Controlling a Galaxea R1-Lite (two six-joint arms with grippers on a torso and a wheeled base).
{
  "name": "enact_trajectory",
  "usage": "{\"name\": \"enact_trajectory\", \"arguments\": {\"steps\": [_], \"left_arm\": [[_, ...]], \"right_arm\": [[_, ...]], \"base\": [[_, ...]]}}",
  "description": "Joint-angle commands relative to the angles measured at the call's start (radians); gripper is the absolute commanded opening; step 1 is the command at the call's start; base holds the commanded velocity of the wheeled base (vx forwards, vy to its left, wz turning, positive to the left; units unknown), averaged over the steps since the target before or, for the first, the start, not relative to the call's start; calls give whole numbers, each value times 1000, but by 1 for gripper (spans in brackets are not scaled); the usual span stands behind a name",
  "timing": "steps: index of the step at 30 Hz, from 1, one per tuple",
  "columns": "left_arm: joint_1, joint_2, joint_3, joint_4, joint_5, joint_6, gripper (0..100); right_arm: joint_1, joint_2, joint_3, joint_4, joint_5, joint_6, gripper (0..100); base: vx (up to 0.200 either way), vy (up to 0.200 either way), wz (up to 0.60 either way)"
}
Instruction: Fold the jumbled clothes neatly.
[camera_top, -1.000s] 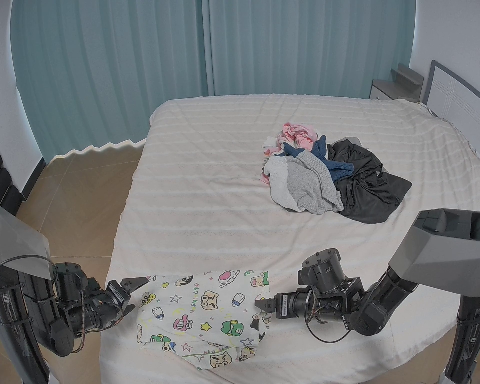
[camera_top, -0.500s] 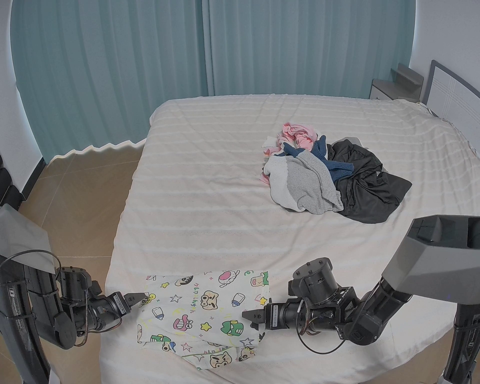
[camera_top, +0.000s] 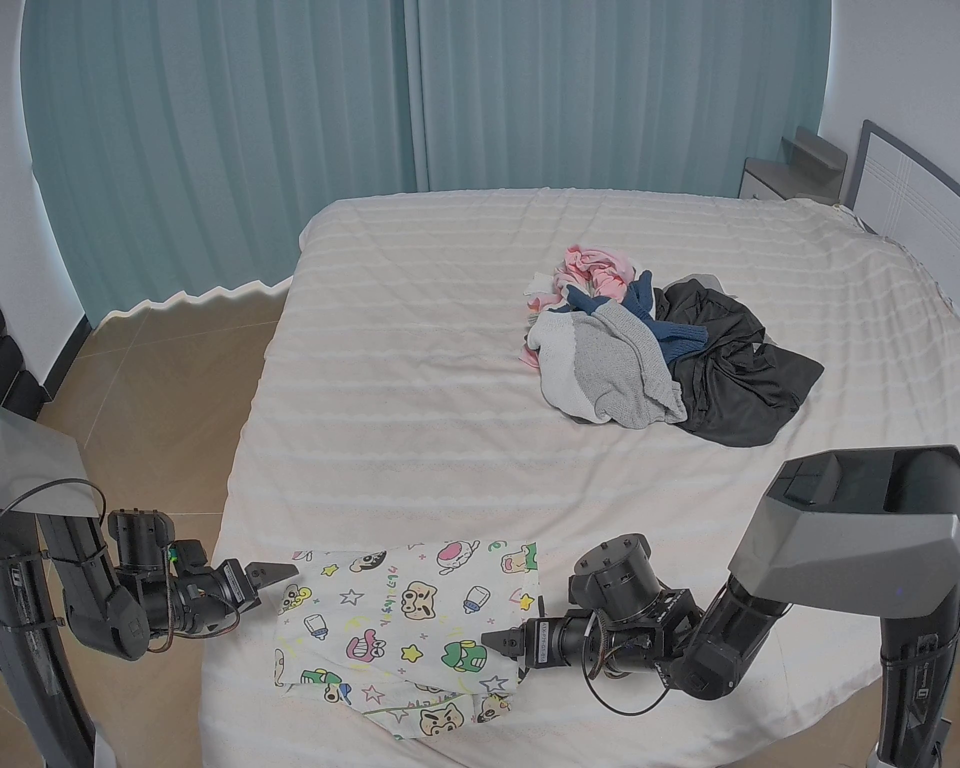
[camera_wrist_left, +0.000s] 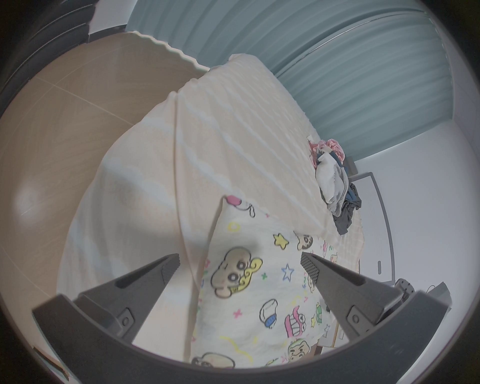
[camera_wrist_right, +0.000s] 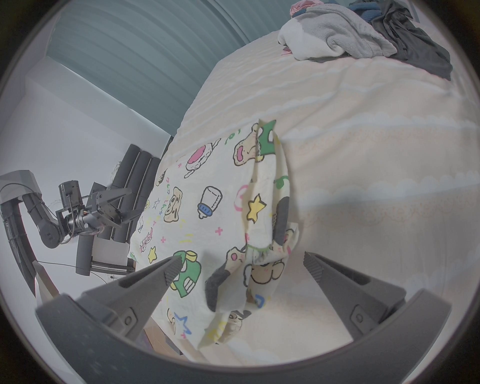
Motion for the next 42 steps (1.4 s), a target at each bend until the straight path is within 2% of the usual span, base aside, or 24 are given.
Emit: {"name": "enact_trajectory", "arguments": {"steps": [1,7,12,21,25,32,42], "left_arm": [[2,31,-42,0,-2,1,100],[-8,40,-46,11,-2,14,100],[-17,39,-37,74,7,120,100],[-64,42,-22,68,39,127,100],[-90,43,-28,71,46,127,100],[-123,60,-33,71,118,129,100],[-143,62,-34,68,122,127,100]], "right_arm": [[-5,33,-2,-16,0,1,100],[-5,65,-28,-62,-3,1,100],[5,92,-51,-86,-11,-2,100],[5,96,-63,-88,-12,1,100],[17,97,-89,-89,-12,38,100],[34,126,-118,-93,-26,48,100],[38,146,-147,-93,-35,50,100]], "base": [[0,0,0],[0,0,0],[0,0,0],[0,0,0],[0,0,0],[0,0,0],[0,0,0]]}}
